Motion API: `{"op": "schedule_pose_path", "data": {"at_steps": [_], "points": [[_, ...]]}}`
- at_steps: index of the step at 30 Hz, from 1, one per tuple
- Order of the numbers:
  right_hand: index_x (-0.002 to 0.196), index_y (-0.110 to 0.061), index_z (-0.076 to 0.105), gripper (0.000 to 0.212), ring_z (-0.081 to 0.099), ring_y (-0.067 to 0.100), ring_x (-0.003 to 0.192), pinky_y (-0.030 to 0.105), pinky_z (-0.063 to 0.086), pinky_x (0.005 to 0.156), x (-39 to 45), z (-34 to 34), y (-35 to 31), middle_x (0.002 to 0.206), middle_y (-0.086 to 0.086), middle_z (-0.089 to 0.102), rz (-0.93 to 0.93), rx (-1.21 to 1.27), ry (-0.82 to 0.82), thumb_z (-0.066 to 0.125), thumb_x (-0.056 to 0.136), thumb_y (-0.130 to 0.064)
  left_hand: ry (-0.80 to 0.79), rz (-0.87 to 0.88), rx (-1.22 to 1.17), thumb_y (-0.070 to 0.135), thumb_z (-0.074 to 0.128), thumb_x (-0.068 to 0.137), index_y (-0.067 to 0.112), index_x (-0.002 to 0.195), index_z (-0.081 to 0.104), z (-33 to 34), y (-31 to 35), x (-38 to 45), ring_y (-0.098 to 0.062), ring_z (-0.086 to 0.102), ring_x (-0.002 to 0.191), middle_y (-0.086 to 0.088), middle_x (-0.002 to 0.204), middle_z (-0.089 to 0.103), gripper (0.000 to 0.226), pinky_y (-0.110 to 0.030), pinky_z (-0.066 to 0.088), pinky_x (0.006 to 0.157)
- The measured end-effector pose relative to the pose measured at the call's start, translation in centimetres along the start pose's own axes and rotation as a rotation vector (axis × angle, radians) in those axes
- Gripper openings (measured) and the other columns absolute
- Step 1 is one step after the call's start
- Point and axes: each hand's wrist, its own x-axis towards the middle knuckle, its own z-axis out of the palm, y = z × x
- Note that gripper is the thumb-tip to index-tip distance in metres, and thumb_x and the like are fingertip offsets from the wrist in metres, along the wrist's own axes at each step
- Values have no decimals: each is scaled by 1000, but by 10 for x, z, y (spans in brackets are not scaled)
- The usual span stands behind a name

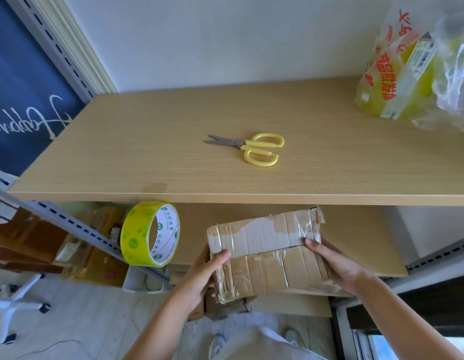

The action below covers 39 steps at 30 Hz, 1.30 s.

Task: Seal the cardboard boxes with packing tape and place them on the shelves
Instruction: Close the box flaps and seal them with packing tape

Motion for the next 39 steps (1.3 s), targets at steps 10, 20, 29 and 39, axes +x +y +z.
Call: {"op": "schedule_pose_path", "data": {"at_steps": [10, 20, 29, 39], "points": [[124, -21, 64, 58, 65, 36, 110, 53, 47, 102, 25, 1, -1, 113, 15, 72, 75, -15, 50, 73, 78, -54, 112, -224, -303, 39, 72, 87, 22, 112, 66, 7, 4, 10, -25, 67, 108, -12, 114, 72, 31, -40, 57, 89], [116, -27, 65, 76, 62, 25, 117, 36, 44, 99, 49, 18, -39, 115, 8, 72, -28, -278, -70, 47, 71, -86, -63, -356, -812, 65, 55, 85, 8, 132, 63, 16, -9, -12, -41, 65, 112, -21, 134, 60, 75, -58, 53, 86], [100, -37, 70, 51, 63, 15, 105, 36, 42, 104, 57, 36, -74, 109, -10, 69, -220, -618, 53, 68, 67, -76, 106, -429, -624, 64, 36, 94, -11, 114, 68, -2, -53, -22, -34, 73, 91, -28, 114, 68, 84, -39, 60, 76], [95, -39, 67, 23, 64, 17, 105, 41, 49, 101, 97, 39, -63, 112, -4, 70, -136, -646, 83, 74, 79, -54, 237, -213, 416, 70, 29, 96, 14, 67, 58, -13, -61, -12, -11, 45, 41, 0, 51, 58, 69, -21, 36, 48]]}}
